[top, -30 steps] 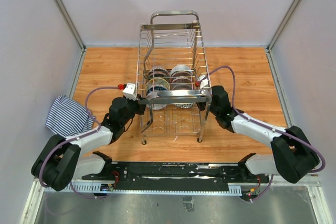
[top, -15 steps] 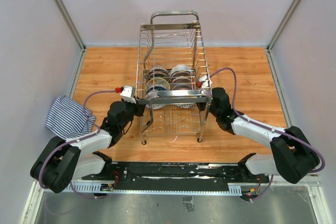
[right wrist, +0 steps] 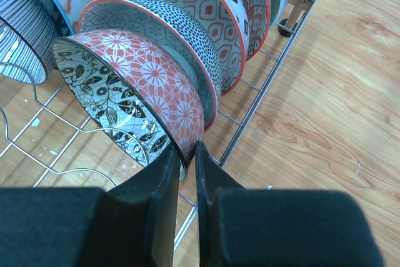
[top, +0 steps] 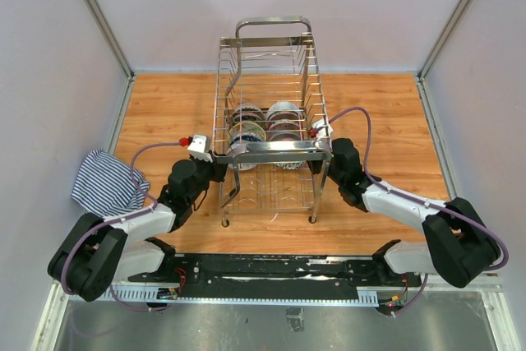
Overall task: Unload the bowls from the dish rack
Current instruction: Pick up the bowl from the dish rack.
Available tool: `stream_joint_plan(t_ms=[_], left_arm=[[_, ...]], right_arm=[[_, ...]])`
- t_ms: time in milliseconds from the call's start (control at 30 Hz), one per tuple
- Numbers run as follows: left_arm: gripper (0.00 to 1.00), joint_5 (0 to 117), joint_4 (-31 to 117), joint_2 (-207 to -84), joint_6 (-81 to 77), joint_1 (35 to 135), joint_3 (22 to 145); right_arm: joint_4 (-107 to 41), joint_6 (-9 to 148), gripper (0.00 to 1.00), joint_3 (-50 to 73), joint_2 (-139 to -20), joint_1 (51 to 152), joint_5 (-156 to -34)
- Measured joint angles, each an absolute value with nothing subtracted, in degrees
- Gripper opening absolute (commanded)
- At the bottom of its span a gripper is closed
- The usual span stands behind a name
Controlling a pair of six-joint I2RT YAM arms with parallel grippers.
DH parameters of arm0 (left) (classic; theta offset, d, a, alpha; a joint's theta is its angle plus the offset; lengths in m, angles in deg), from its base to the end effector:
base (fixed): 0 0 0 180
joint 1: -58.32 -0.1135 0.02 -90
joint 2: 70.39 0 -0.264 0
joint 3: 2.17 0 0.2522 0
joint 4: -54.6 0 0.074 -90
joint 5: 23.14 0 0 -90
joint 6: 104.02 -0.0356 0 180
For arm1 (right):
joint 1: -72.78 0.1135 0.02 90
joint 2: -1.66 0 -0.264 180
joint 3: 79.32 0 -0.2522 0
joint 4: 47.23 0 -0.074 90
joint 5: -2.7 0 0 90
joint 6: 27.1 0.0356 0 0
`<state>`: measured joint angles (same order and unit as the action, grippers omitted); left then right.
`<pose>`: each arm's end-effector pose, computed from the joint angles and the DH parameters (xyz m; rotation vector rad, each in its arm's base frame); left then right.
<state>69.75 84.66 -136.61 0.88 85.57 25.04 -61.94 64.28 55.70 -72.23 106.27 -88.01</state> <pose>0.1944 -0.0981 0.1793 0.1509 1.7461 -0.4974 0.2281 0.1514 0.2183 -0.5177 1.7667 0.4403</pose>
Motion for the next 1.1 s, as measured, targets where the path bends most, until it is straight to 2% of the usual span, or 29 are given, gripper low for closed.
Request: stream_joint_plan(t_ms=[67,233,667,1100], left_arm=[[0.07,69.75,85.27,-137.07,0.92,85.57,25.04],[0.15,69.73,86.51,-138.25,1.25,85.57,25.04],[0.33,68.9,88.2,-140.17,2.23,85.63,26.27],[0.36,67.57,91.74,-143.6,3.04,85.83,27.99]], right_arm=[[-61.96,64.37,0.22,55.7,-72.23,106.27,-88.03],[-64.08,64.83,0.28,55.46,-72.23,106.27,-88.01],[-64.82,64.9,0.33,54.67,-72.68,106.27,-87.88],[-64.91,64.92,0.32,53.56,-74.94,106.27,-88.19]])
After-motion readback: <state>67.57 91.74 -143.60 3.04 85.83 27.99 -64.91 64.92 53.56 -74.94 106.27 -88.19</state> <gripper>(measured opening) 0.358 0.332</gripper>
